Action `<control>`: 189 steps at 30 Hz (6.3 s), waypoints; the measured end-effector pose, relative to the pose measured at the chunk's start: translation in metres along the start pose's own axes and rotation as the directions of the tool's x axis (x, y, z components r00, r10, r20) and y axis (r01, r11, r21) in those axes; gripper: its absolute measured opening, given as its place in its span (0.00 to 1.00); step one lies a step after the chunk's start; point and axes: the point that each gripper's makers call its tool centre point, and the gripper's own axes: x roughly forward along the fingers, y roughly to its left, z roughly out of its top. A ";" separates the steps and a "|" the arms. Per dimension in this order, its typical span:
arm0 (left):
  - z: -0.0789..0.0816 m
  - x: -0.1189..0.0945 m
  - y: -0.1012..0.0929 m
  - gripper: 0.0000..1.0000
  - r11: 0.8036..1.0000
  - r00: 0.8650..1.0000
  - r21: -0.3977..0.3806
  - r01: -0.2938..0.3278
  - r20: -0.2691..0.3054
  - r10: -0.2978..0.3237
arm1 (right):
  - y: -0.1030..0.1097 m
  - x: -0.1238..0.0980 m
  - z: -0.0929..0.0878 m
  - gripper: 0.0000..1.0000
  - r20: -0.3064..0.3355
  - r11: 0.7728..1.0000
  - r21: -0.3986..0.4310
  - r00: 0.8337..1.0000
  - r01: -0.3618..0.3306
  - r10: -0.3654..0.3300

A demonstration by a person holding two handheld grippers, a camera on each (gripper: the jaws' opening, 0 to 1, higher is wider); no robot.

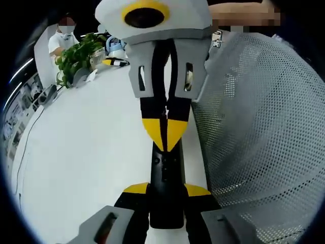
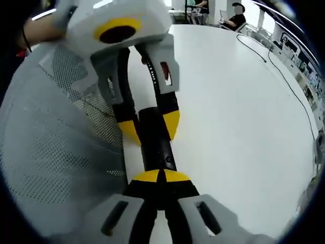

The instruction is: Press the specified remote control buttons in sequence, fully releasing each button before pressing the next.

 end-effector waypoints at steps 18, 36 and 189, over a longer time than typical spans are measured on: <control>0.000 0.000 0.000 0.26 1.000 1.000 0.004 0.002 -0.001 -0.002 | 0.001 -0.002 -0.001 0.06 -0.031 0.995 -0.100 0.999 -0.012 0.009; 0.000 0.000 0.000 0.26 1.000 1.000 0.011 0.007 -0.005 -0.007 | 0.002 0.000 -0.002 0.06 -0.099 0.984 -0.177 0.995 -0.035 0.018; 0.000 0.001 0.000 0.26 1.000 1.000 0.011 0.007 0.012 -0.007 | 0.002 0.002 0.003 0.00 0.039 0.996 0.040 0.996 0.080 -0.082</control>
